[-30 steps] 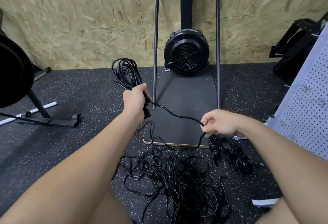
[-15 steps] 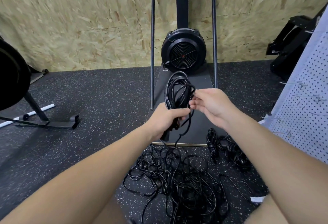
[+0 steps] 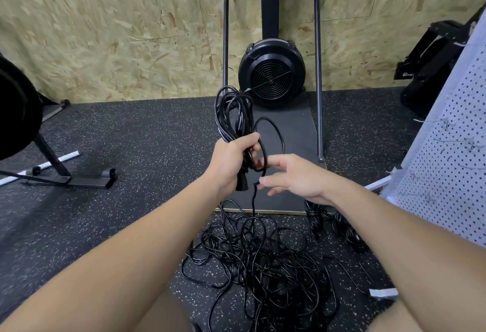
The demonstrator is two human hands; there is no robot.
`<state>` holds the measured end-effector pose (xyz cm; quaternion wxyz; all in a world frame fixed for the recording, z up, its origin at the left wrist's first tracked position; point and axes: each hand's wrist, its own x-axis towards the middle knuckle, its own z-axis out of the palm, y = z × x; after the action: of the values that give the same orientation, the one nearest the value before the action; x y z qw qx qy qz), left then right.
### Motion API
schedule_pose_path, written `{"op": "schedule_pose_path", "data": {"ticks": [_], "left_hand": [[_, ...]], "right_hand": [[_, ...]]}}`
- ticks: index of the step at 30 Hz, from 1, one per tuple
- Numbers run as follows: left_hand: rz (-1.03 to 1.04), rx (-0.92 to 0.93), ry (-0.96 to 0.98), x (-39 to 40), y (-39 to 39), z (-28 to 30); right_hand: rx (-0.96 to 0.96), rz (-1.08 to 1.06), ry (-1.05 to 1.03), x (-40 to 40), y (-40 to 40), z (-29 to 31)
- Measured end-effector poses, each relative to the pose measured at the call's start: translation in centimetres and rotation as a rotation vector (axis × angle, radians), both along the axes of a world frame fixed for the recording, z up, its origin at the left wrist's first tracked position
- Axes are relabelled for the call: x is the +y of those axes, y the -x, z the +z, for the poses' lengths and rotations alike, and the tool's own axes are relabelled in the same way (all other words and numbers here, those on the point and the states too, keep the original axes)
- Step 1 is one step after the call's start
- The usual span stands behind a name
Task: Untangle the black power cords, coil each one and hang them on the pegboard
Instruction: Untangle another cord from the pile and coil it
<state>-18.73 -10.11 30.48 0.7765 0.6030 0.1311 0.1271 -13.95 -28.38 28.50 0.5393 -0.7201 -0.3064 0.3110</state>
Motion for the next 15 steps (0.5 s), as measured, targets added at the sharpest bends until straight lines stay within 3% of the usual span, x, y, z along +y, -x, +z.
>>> {"op": "schedule_pose_path", "data": {"ticks": [4, 6, 9, 15], "left_hand": [[0.065, -0.027, 0.105, 1.1, -0.7, 0.9], [0.096, -0.035, 0.122, 1.9, -1.0, 1.2], [0.154, -0.024, 0.118, 2.6, -1.2, 1.5], [0.251, -0.024, 0.175, 3.9, -1.2, 1.1]], "right_hand": [[-0.123, -0.179, -0.132, 0.8, 0.4, 0.4], [-0.095, -0.254, -0.239, 1.3, 0.4, 0.8], [0.005, -0.205, -0.327, 1.3, 0.6, 1.8], [-0.078, 0.056, 0.229, -0.3, 0.0, 0.5]]}}
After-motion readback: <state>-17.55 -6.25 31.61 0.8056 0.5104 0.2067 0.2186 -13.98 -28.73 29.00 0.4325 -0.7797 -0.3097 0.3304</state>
